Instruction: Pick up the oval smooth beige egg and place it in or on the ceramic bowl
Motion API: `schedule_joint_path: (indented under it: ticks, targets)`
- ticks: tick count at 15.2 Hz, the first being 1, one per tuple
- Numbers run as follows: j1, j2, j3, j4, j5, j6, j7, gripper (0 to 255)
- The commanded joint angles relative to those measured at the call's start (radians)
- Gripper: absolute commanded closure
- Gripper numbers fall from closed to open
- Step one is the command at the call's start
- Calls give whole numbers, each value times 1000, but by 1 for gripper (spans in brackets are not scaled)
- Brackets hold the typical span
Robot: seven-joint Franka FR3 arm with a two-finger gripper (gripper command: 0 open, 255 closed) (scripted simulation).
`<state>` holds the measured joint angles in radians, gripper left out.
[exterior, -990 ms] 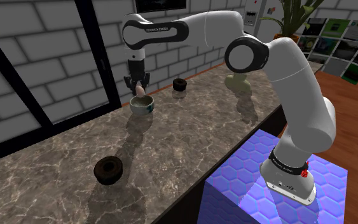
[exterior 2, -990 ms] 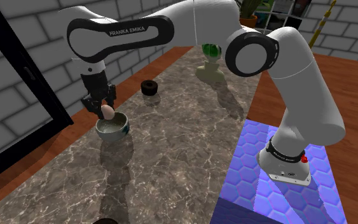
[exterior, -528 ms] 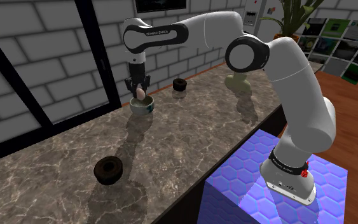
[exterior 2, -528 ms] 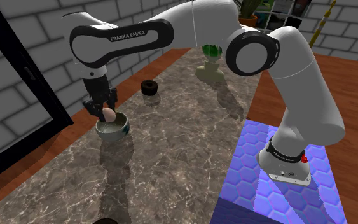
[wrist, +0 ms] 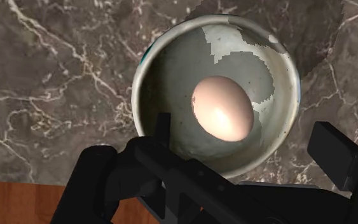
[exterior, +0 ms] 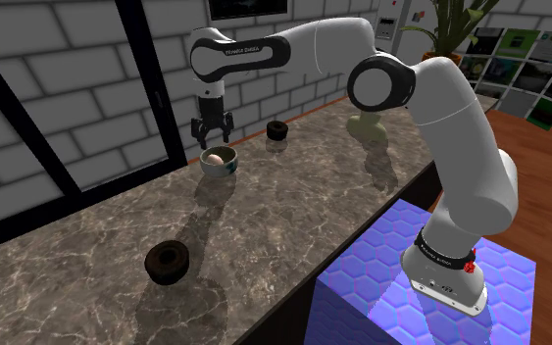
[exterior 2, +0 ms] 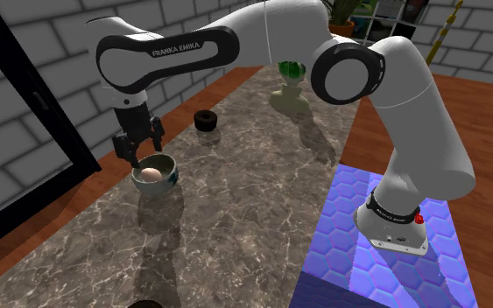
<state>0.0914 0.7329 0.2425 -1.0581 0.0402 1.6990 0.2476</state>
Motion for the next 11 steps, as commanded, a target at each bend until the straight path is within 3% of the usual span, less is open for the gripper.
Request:
schedule_joint_path:
  ticks: [1, 4, 11]
  targets:
    - [1, 8, -1, 46, -1, -39, 1, 0]
    - [10, 54, -3, 220, -8, -166, 6, 0]
    - [10, 55, -3, 221, -8, -166, 6, 0]
